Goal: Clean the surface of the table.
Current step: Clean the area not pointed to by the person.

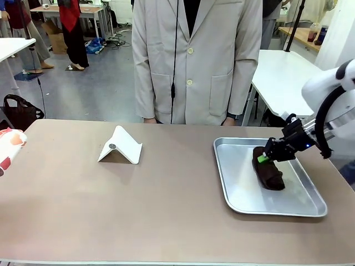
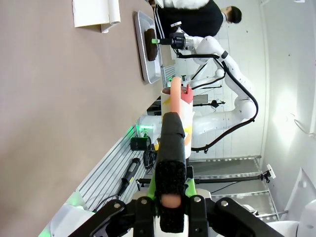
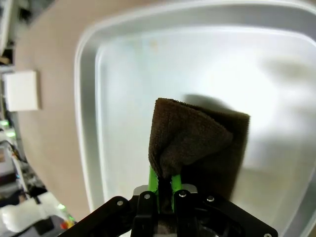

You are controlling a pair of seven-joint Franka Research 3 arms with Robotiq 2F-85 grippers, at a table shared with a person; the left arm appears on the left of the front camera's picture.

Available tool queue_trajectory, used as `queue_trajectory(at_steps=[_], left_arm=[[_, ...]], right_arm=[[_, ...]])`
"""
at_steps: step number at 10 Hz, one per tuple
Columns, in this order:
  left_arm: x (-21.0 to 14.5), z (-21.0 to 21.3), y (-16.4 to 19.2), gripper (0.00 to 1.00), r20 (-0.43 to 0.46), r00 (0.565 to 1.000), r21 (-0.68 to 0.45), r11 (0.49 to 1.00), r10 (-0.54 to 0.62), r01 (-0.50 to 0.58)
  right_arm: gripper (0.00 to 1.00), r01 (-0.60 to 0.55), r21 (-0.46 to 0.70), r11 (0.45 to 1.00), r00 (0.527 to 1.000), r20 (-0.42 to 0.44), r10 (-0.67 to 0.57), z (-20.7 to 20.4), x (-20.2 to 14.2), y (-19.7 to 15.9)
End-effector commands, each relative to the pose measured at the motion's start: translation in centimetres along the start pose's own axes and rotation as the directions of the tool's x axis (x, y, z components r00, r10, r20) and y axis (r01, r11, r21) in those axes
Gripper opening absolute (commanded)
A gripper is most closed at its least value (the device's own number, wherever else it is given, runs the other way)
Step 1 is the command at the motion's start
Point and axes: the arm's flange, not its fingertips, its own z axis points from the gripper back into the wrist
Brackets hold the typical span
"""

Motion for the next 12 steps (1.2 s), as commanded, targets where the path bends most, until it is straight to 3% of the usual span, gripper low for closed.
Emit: queue_trajectory(at_steps=[1, 2, 4, 5, 7, 9, 12], left_arm=[[-0.1, -0.1, -0.4, 0.22, 0.0, 1.0, -0.004, 1.0, -0.001, 0.001], [-0.1, -0.1, -0.4, 0.22, 0.0, 1.0, -0.004, 1.0, -0.001, 0.001], [-0.1, -0.1, -0.4, 0.22, 0.0, 1.0, -0.004, 1.0, -0.001, 0.001], [-0.1, -0.1, -0.4, 0.22, 0.0, 1.0, -0.004, 1.0, -0.001, 0.001], [-0.1, -0.1, -0.4, 0.22, 0.0, 1.0, -0.004, 1.0, -0.001, 0.001], [-0.1, -0.1, -0.4, 0.22, 0.0, 1.0, -0.004, 1.0, -0.001, 0.001], [-0.1, -0.1, -0.4, 0.22, 0.0, 1.0, -0.004, 1.0, -0.001, 0.001]], right_arm=[[0.02, -0.013, 0.14, 0.99, 0.994, 0.108, -0.003, 0.1, -1.0, -0.2], [0.02, 0.034, 0.229, 0.973, 0.99, 0.123, -0.064, 1.0, -1.1, -0.1], [0.02, 0.192, 0.482, 0.855, 0.963, 0.073, -0.258, 3.3, -1.4, 0.2], [0.02, 0.277, 0.605, 0.747, 0.942, -0.016, -0.336, 4.8, -1.9, 0.4], [0.02, 0.396, 0.722, 0.568, 0.905, -0.203, -0.373, 7.5, -3.1, 0.5], [0.02, 0.469, 0.762, 0.446, 0.877, -0.341, -0.339, 11.1, -5.3, 0.4], [0.02, 0.39, 0.767, 0.509, 0.913, -0.25, -0.323, 16.1, -10.2, -2.7]])
